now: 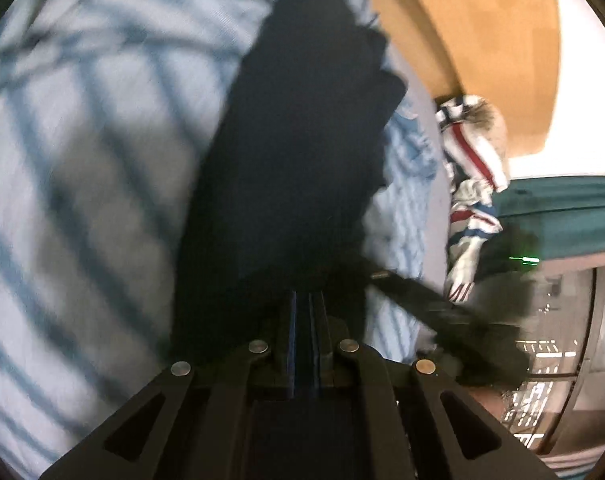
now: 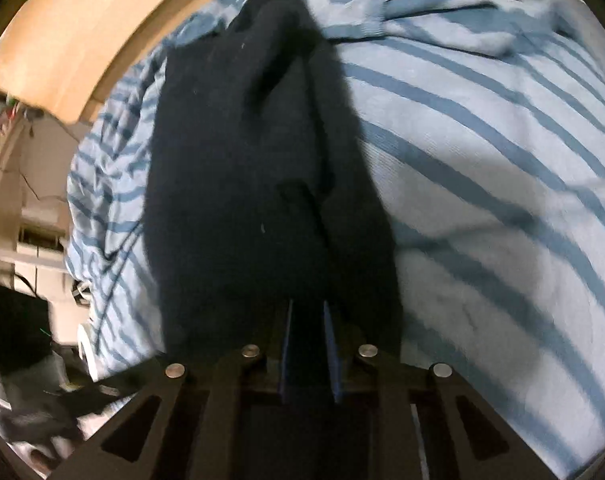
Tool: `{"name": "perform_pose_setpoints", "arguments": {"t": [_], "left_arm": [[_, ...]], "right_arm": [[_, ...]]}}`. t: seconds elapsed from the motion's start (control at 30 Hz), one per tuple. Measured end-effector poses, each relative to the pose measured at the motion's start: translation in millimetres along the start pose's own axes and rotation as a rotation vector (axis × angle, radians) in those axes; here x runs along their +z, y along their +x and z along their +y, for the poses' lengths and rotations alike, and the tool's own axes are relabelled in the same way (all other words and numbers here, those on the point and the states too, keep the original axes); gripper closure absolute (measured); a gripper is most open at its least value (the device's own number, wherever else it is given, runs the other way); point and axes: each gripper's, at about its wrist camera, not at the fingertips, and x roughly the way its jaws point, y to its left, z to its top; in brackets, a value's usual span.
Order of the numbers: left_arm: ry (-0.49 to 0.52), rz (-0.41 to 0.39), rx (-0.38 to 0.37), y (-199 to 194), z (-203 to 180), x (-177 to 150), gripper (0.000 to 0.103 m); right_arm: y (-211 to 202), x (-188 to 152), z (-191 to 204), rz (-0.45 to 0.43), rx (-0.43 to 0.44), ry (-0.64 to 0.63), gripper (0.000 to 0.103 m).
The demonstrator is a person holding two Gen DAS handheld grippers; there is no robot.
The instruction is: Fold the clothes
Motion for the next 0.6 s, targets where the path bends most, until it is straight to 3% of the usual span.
{"name": "perform_pose_setpoints", "arguments": {"t": [0.07,0.1,0.2,0.3,0.37,0.5,0.57,0.6], "left_arm": [[0.007,0.011,-0.006,-8,3,-19,0.095],[0.018,0.013,-0.010,-13,4,-28,0.095],[0.042,0.022,-0.021,-26,5,-54,0.095],[0.078,0.014,0.005,-35,1,-71,0.095],[0.117,-0.001,0.035,-42,-4,-82,0.095],[0.206,-0.008,0.103,-47,-14,-97,0.095],[0.249,0.027,0.118,-37,-20,-102,0.095],[0.269,0.044,0.121,-32,-21,-104,0.095]], "right_arm": [[-26,-17,10,-0.043,0.007,-0.038,0.073],[-39,-27,13,-0.063,0.006,-0.060,0.063],[-81,-65,22,-0.137,0.046,-0.092,0.061],[-112,-103,34,-0.197,0.229,-0.127,0.063],[-115,-125,51,-0.186,0.313,-0.207,0.063],[-99,-145,58,-0.105,0.221,-0.266,0.067],[-81,-156,50,-0.056,0.074,-0.279,0.069],[-76,-158,45,-0.048,0.054,-0.271,0.075]]}}
